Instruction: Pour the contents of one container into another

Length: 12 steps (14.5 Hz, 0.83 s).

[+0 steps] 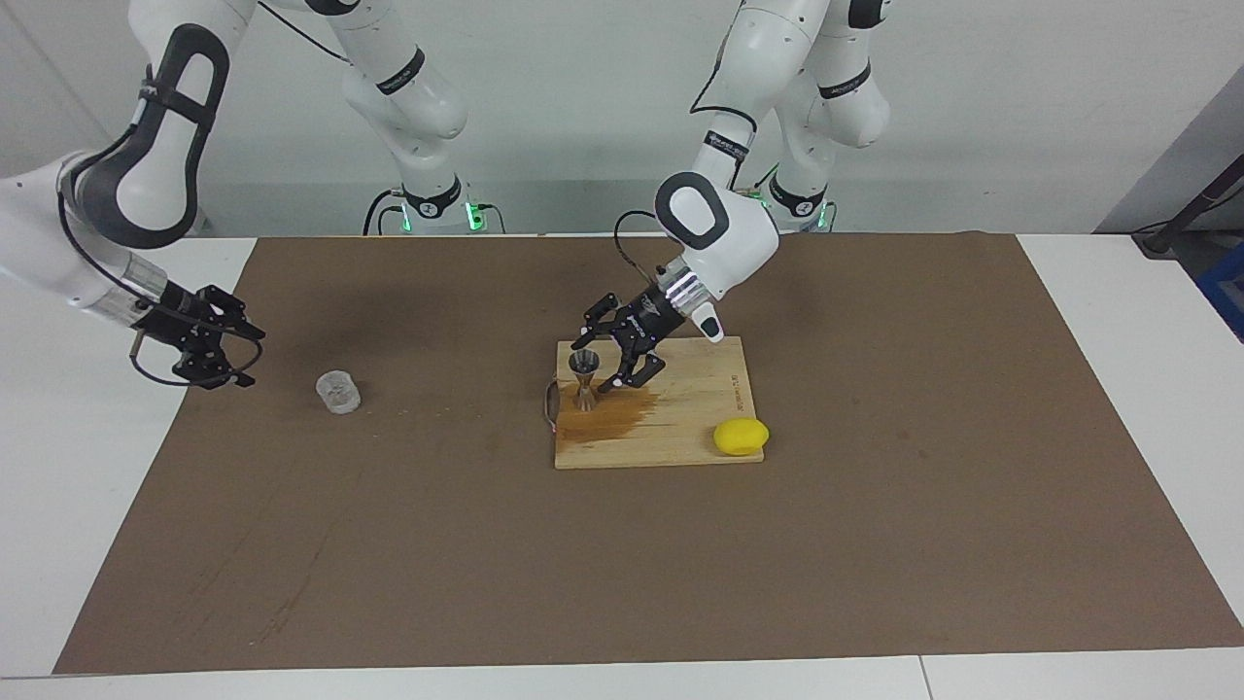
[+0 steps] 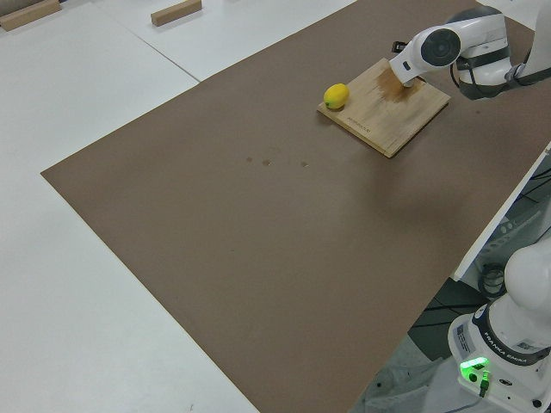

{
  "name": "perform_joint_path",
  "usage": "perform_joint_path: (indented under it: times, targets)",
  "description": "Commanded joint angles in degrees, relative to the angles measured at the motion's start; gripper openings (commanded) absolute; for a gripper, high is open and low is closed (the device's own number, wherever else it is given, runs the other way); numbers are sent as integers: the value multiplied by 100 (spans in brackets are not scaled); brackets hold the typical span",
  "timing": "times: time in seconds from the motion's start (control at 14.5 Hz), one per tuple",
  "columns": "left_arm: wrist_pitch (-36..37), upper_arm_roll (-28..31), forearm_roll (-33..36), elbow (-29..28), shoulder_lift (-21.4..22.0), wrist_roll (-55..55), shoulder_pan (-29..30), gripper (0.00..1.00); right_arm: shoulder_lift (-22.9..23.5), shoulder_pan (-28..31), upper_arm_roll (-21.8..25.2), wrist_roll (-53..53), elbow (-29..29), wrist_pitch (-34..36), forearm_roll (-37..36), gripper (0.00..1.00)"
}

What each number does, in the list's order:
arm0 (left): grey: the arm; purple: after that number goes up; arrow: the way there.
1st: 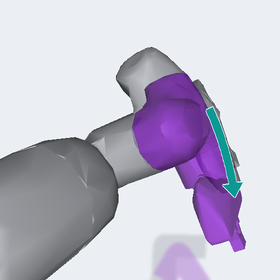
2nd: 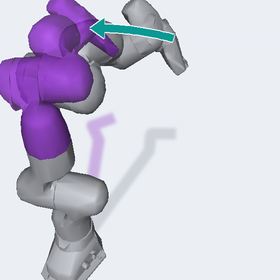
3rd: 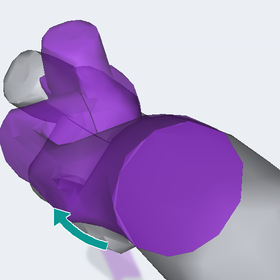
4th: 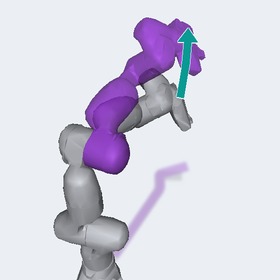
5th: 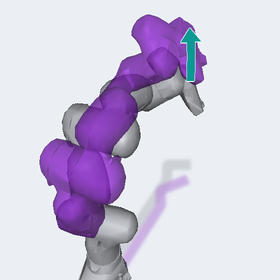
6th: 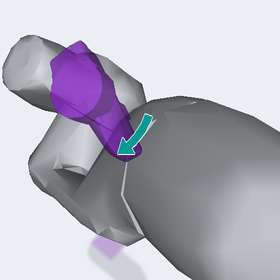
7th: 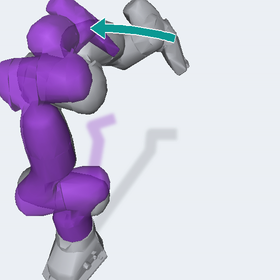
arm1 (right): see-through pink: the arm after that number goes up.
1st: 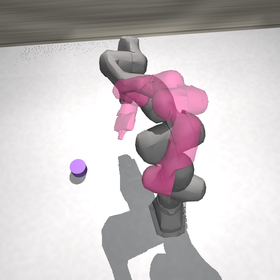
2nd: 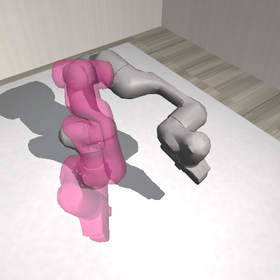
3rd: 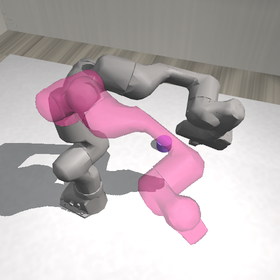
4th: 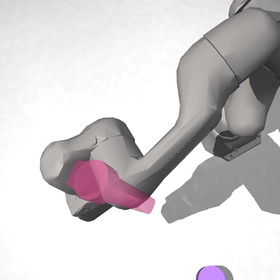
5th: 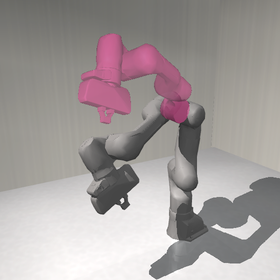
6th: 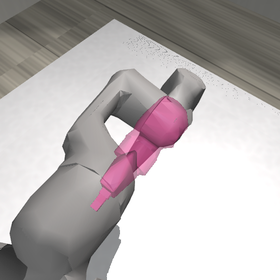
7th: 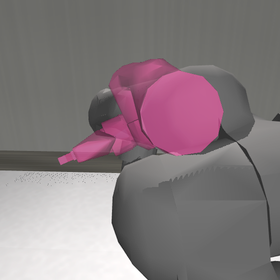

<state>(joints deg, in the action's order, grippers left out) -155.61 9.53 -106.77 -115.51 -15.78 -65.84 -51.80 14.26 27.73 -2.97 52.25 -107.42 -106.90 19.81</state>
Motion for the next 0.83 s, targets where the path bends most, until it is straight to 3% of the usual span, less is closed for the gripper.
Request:
perform_joint_path:
  times: [0.0, 0.14, 0.48, 0.69, 0.76]
  targets:
    - [-92, 75, -72, -147, 198, -7, -128, 100, 417, 250, -72, -573, -130, -252, 548, 90]
    - [-84, 75, -63, -156, 242, -7, -128, 100, 796, 330, -72, -996, -156, -471, 804, 91]
    - [-110, 75, 7, -402, 926, -7, -59, 100, 1000, 181, -81, -1041, -367, -797, 1261, 93]
    - [-224, 75, 436, -384, 1226, -69, 511, 100, 965, 31, -81, -1059, -595, -990, 1481, 93]
    - [-329, 75, 1004, -350, 1270, -95, 687, 100, 947, 31, -81, -1111, -665, -1000, 1560, 92]
